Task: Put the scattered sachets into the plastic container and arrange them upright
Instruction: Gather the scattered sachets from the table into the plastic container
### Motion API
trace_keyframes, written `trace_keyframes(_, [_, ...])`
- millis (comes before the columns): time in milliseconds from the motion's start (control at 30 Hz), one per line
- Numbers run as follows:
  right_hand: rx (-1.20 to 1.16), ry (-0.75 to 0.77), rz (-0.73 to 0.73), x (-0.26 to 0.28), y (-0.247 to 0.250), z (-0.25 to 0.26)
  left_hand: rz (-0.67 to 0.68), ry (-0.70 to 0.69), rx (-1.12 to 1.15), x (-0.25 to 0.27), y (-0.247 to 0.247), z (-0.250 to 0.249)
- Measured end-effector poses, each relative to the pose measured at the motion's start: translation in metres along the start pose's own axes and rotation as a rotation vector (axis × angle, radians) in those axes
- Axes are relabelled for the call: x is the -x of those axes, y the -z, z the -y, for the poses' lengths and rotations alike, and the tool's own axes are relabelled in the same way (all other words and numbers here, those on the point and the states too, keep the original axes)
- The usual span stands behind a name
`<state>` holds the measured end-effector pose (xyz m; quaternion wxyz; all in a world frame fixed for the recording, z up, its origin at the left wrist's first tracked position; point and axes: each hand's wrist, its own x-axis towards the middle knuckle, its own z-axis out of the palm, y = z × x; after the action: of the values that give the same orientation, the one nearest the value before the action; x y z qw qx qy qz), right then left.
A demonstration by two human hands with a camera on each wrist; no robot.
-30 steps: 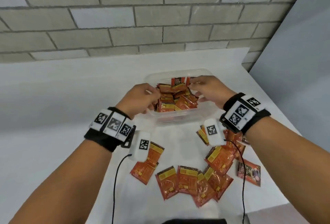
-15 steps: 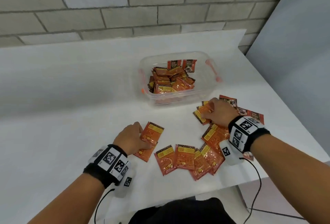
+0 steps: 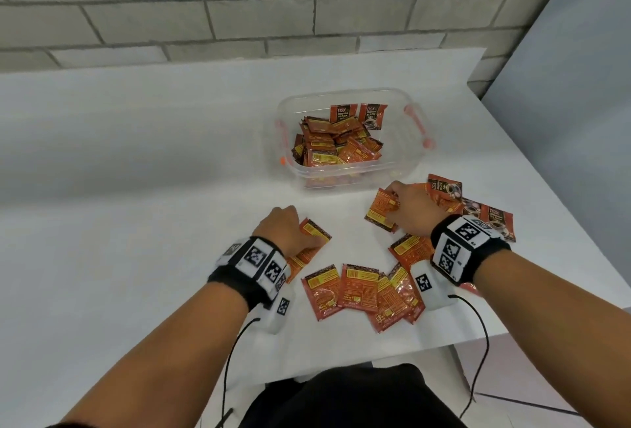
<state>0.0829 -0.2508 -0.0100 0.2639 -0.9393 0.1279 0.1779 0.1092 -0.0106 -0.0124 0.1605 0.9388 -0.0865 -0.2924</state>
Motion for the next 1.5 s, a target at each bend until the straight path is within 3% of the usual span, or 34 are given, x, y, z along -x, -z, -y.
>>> trace_keyframes(167, [-0.138,-0.052,-0.093,0.000,0.009,-0.006,0.047,-0.018,-0.085,-0.009,0.001,-0.009])
trace_keyframes(300, [-0.214,-0.126,-0.190,-0.003,0.023,-0.018,0.043,-0.038,0.032,-0.013,0.006,-0.011])
trace_keyframes(367, [-0.183,-0.130,-0.161,-0.006,0.025,-0.023,0.005,-0.061,0.177,-0.015,0.012,-0.009])
trace_keyframes(467, [-0.050,-0.117,-0.056,-0.011,0.025,-0.025,0.070,-0.113,0.458,-0.016,0.023,0.003])
trace_keyframes(567, [0.081,-0.115,0.049,-0.016,0.021,-0.023,0.058,-0.087,0.624,-0.009,0.031,0.021])
trace_keyframes(700, [0.291,-0.096,0.018,-0.020,0.013,-0.020,0.061,0.036,0.536,0.002,0.025,0.047])
trace_keyframes(833, [0.362,-0.037,-0.067,-0.019,0.009,-0.016,0.155,0.043,0.374,0.011,0.014,0.066])
trace_keyframes(1067, [0.032,0.025,-0.027,-0.010,0.017,-0.021,0.112,-0.068,0.144,0.011,0.004,0.065])
trace_keyframes(1267, [-0.292,-0.074,-0.151,-0.004,0.044,-0.045,0.100,-0.077,-0.032,0.006,0.000,0.057])
trace_keyframes(1400, [-0.368,-0.075,-0.125,0.009,0.054,-0.051,0.087,-0.085,-0.033,0.001,-0.002,0.048])
trace_keyframes(1500, [-0.345,-0.052,-0.059,0.019,0.054,-0.051,0.125,-0.122,0.095,-0.001,-0.004,0.040])
